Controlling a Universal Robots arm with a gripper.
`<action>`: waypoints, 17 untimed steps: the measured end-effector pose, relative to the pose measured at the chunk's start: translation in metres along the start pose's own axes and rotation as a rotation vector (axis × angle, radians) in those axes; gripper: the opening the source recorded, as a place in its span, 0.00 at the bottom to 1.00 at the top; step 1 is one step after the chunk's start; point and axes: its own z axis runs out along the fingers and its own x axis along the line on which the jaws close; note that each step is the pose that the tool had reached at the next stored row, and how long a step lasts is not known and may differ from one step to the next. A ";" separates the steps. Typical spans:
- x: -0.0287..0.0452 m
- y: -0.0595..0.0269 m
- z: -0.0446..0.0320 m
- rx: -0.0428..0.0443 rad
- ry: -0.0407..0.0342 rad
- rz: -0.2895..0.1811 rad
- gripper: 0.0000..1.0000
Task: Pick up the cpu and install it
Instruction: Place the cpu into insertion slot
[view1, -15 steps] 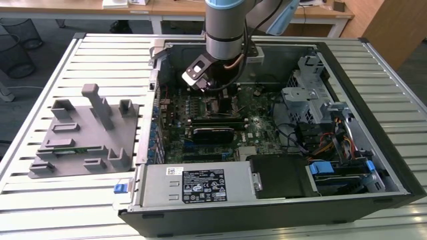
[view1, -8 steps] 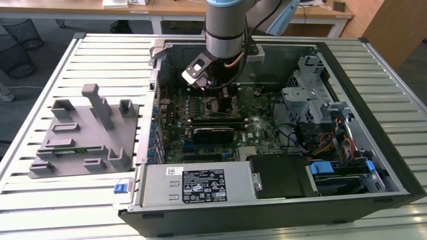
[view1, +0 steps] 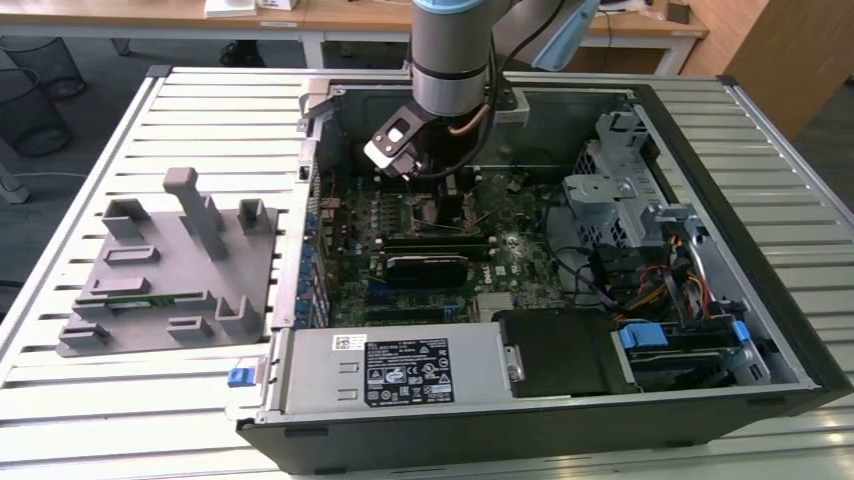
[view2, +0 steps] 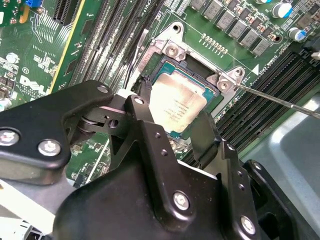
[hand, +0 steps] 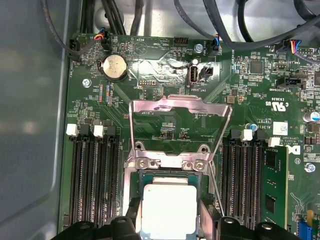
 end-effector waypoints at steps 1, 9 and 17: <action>0.0000 0.0000 0.0000 0.0000 0.0000 0.000 0.58; 0.0005 0.0006 -0.0001 0.0002 -0.0004 0.000 0.50; 0.0008 0.0007 -0.0004 0.0003 -0.0007 0.000 0.57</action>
